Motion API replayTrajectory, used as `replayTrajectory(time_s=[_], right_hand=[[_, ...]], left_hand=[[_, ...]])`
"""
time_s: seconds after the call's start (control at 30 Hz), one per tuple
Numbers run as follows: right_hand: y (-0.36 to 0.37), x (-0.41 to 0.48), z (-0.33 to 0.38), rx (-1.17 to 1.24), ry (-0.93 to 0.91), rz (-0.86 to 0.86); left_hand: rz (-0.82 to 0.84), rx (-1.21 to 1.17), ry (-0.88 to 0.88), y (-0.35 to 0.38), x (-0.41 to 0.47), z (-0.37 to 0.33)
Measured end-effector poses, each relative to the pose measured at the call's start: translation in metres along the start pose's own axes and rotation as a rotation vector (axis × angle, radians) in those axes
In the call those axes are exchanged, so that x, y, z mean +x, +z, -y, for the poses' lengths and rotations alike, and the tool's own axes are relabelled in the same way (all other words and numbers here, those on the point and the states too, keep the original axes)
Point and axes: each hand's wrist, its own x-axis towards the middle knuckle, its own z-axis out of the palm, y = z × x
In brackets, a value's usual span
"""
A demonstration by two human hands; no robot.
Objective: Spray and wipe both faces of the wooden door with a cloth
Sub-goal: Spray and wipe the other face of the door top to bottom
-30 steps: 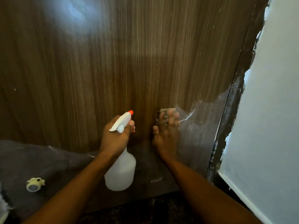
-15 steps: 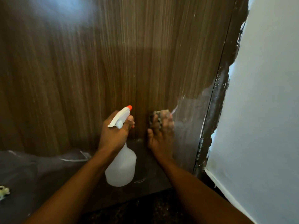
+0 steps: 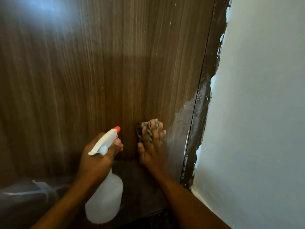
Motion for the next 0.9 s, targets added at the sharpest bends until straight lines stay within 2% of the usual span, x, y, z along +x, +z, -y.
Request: replayTrajectory(time_s=[0.03, 0.17, 0.23, 0.3, 0.43, 0.5, 0.57, 0.7, 0.77, 0.83, 0.9], right_hand=[[-0.002, 0.004, -0.008, 0.006, 0.060, -0.011], [-0.025, 0.066, -0.034, 0.091, 0.620, -0.183], [-0.032, 0.086, -0.044, 0.112, 0.629, -0.215], [-0.033, 0.070, -0.048, 0.157, 0.609, -0.240], [-0.019, -0.006, -0.037, 0.182, 0.807, -0.150], [-0.019, 0.005, -0.042, 0.190, 0.841, -0.152], [-0.034, 0.049, -0.049, 0.167, 0.835, -0.193], [-0.061, 0.129, -0.060, 0.127, 0.668, -0.239], [-0.052, 0.117, -0.059, 0.121, 0.566, -0.224], [-0.034, 0.067, -0.055, 0.097, 0.457, -0.163], [-0.021, 0.008, -0.053, 0.163, 0.499, -0.093]], left_hand=[[-0.006, -0.011, -0.014, 0.001, 0.000, 0.001], [0.034, 0.129, -0.058, 0.001, -0.003, 0.000], [-0.004, 0.171, -0.092, 0.005, -0.005, 0.003], [-0.003, 0.201, -0.168, 0.014, -0.009, 0.005], [0.095, 0.278, -0.218, 0.029, -0.015, -0.006], [0.140, 0.283, -0.206, 0.030, -0.012, -0.008], [0.099, 0.158, -0.209, 0.027, -0.011, -0.003], [0.087, 0.090, -0.102, 0.030, -0.012, 0.000], [0.063, 0.070, -0.118, 0.032, -0.011, 0.001], [0.049, 0.083, -0.118, 0.036, -0.011, 0.008], [0.035, 0.079, -0.095, 0.039, -0.012, 0.010]])
